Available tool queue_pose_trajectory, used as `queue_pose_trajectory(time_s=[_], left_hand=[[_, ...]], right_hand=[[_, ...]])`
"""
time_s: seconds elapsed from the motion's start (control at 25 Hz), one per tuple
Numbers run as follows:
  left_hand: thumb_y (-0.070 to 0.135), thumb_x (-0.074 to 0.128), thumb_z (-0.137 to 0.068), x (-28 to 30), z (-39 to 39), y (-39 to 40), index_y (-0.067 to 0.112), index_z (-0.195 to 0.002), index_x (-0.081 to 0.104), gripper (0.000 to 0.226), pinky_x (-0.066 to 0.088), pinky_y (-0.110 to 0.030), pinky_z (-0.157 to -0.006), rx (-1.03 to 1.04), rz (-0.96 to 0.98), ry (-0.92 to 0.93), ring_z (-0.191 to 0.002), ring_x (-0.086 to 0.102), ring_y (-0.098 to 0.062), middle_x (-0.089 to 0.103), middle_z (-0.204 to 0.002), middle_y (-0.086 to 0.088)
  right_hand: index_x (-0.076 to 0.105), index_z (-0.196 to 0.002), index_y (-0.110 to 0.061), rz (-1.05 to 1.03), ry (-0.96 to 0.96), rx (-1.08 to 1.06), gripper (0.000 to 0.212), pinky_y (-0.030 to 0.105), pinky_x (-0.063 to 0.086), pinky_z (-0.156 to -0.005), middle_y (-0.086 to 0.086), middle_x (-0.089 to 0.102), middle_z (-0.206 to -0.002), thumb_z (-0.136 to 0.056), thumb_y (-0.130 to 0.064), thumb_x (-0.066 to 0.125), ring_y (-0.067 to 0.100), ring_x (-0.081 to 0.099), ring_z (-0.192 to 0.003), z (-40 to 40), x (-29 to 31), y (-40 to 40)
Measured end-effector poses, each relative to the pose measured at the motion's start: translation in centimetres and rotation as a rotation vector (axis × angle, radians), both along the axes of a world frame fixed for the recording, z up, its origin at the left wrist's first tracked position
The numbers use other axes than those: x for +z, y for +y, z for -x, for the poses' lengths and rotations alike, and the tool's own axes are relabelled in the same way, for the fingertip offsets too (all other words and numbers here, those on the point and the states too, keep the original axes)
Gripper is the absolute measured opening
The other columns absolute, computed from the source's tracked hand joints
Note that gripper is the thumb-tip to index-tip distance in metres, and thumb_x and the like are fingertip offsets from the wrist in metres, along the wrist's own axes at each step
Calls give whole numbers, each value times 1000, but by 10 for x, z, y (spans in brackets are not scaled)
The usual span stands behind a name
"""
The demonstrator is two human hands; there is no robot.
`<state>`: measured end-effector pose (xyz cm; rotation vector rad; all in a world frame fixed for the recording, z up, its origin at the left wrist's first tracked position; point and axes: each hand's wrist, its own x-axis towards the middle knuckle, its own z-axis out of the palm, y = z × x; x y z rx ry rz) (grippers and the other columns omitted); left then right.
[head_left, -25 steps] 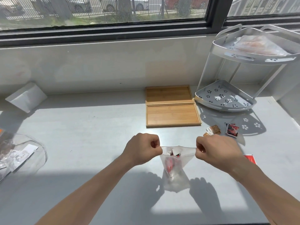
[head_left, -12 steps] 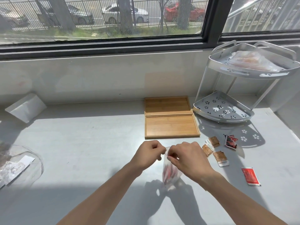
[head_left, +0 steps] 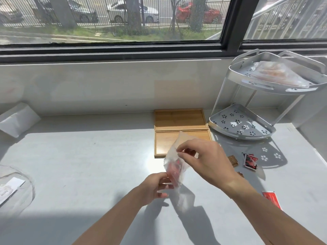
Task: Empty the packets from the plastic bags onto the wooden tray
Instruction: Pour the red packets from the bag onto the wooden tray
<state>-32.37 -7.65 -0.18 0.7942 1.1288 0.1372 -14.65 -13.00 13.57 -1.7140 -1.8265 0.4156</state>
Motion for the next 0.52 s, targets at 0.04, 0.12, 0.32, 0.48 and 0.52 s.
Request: queue_pose_trajectory(time_s=[0.04,0.12,0.32,0.48,0.52], left_hand=[[27,48,-96,-2,0,6,13,-104,74,30,49,-30,-68,71,43,-97,-84,67,-14,75,-100,-2],[29,52,-97,-5,2,18,11,-111,72,30,45,-28,-65,134,22,-164,-82,62,-14,72,-101,-4],[27,61,-95,-10,3,45,12,-106,71,21,44,-26,-60,279,-73,-111,-83,66,-17,75,-97,-3],[22,61,-96,0,-3,76,14,-96,68,11,43,-27,-62,301,-226,68,-82,68,-16,74,-88,-2],[20,61,-96,3,-5,84,14,-92,67,9,43,-26,-61,283,-285,123,-78,68,-14,73,-84,-1]], right_hand=[[74,-91,-28,-21,1,-6,6,31,55,-71,-13,72,-81,-87,-26,71,5,62,-74,-4,2,5],[75,-89,-25,-49,4,-30,5,31,55,-71,-12,72,-79,-86,-21,73,6,62,-71,-14,4,15],[72,-86,-23,-3,-9,-116,3,36,54,-75,-12,70,-79,-85,-21,71,9,64,-77,-48,-3,46],[72,-87,-21,59,-16,-186,3,39,54,-78,-7,72,-82,-86,-21,69,13,65,-80,-72,-23,76],[72,-87,-22,81,-10,-201,3,38,54,-78,-7,71,-82,-87,-22,69,13,65,-81,-76,-30,84]])
